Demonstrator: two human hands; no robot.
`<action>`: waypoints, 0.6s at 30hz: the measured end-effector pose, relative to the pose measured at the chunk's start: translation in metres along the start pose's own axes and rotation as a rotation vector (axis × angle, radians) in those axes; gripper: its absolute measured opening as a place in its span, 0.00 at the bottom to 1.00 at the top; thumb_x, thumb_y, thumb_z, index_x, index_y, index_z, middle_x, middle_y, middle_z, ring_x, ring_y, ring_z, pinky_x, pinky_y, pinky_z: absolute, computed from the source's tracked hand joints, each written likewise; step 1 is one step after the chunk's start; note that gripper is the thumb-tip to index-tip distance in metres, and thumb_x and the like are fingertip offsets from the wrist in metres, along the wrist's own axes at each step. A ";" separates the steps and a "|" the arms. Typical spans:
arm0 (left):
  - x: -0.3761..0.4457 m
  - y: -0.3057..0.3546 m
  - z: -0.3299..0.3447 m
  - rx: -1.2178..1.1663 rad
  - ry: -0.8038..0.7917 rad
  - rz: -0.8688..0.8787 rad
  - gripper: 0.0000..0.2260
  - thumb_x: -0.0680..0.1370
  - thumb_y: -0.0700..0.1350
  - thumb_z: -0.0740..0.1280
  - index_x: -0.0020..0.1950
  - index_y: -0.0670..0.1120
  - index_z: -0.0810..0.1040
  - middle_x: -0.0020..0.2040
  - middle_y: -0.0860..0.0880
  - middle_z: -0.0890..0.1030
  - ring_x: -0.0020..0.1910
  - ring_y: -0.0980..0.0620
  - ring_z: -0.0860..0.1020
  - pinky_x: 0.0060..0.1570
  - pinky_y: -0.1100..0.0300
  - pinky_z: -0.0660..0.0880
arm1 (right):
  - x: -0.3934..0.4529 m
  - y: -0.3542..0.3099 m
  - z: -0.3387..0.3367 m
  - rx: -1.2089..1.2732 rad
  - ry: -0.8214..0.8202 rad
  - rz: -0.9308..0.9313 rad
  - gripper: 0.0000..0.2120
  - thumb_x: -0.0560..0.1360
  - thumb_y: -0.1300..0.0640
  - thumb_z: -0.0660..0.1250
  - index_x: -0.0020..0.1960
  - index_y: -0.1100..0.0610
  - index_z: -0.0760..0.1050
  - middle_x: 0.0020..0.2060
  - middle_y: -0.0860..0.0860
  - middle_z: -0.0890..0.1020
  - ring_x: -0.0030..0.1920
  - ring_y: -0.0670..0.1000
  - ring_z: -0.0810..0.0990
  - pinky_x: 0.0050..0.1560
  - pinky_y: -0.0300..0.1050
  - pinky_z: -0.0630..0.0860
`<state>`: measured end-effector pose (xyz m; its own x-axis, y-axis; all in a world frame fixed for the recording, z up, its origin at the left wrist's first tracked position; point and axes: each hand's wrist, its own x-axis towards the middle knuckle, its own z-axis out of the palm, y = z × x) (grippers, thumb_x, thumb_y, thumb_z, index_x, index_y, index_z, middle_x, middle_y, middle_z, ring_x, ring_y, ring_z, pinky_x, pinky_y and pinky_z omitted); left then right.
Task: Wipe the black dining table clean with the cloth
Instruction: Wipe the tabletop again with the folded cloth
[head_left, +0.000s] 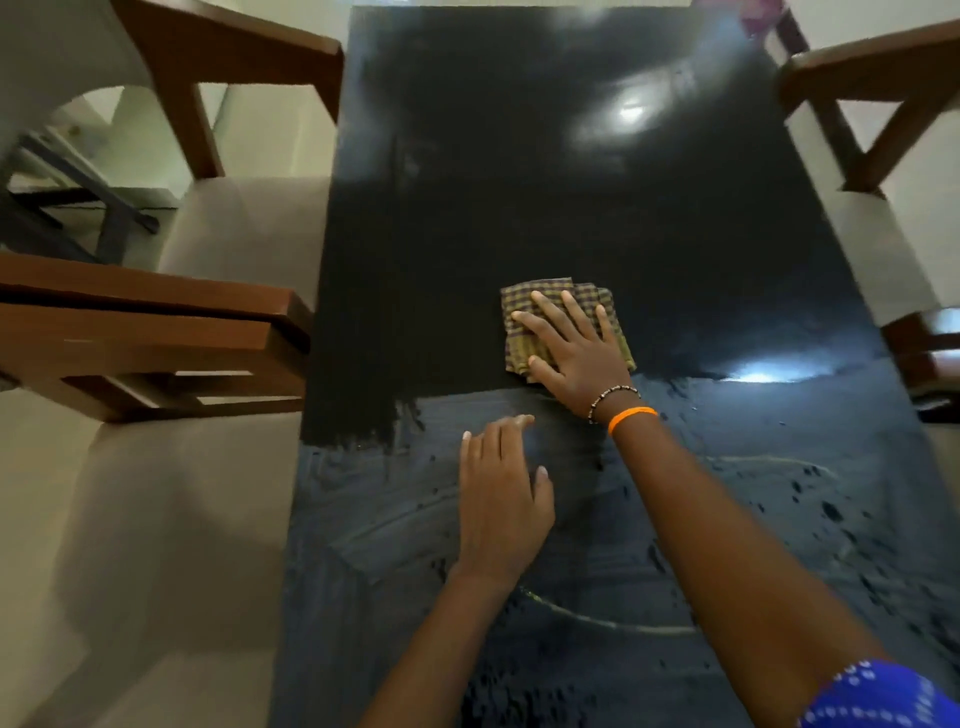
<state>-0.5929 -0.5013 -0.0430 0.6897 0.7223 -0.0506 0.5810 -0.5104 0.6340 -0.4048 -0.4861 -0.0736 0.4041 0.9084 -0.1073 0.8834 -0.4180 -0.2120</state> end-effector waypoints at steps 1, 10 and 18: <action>0.000 0.007 0.008 0.014 -0.033 0.016 0.23 0.73 0.45 0.65 0.68 0.47 0.65 0.65 0.50 0.71 0.67 0.50 0.67 0.73 0.49 0.53 | -0.007 0.019 -0.004 -0.004 0.005 0.036 0.28 0.76 0.48 0.58 0.74 0.41 0.55 0.77 0.44 0.52 0.77 0.52 0.46 0.74 0.60 0.42; 0.019 0.073 0.072 0.325 -0.271 0.156 0.38 0.74 0.63 0.62 0.76 0.48 0.50 0.76 0.47 0.52 0.76 0.46 0.46 0.69 0.46 0.32 | -0.088 0.215 -0.041 -0.036 0.052 0.429 0.27 0.78 0.50 0.58 0.75 0.43 0.55 0.77 0.45 0.53 0.77 0.53 0.48 0.74 0.61 0.46; 0.019 0.080 0.083 0.426 -0.374 0.063 0.41 0.74 0.63 0.60 0.76 0.47 0.41 0.77 0.47 0.41 0.75 0.44 0.38 0.71 0.45 0.37 | -0.115 0.257 -0.047 0.020 0.134 0.632 0.27 0.76 0.48 0.54 0.74 0.44 0.56 0.77 0.47 0.54 0.77 0.54 0.50 0.74 0.60 0.49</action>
<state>-0.4978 -0.5666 -0.0572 0.7896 0.5099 -0.3415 0.6035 -0.7461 0.2814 -0.2129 -0.6978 -0.0699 0.8722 0.4798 -0.0955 0.4614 -0.8716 -0.1656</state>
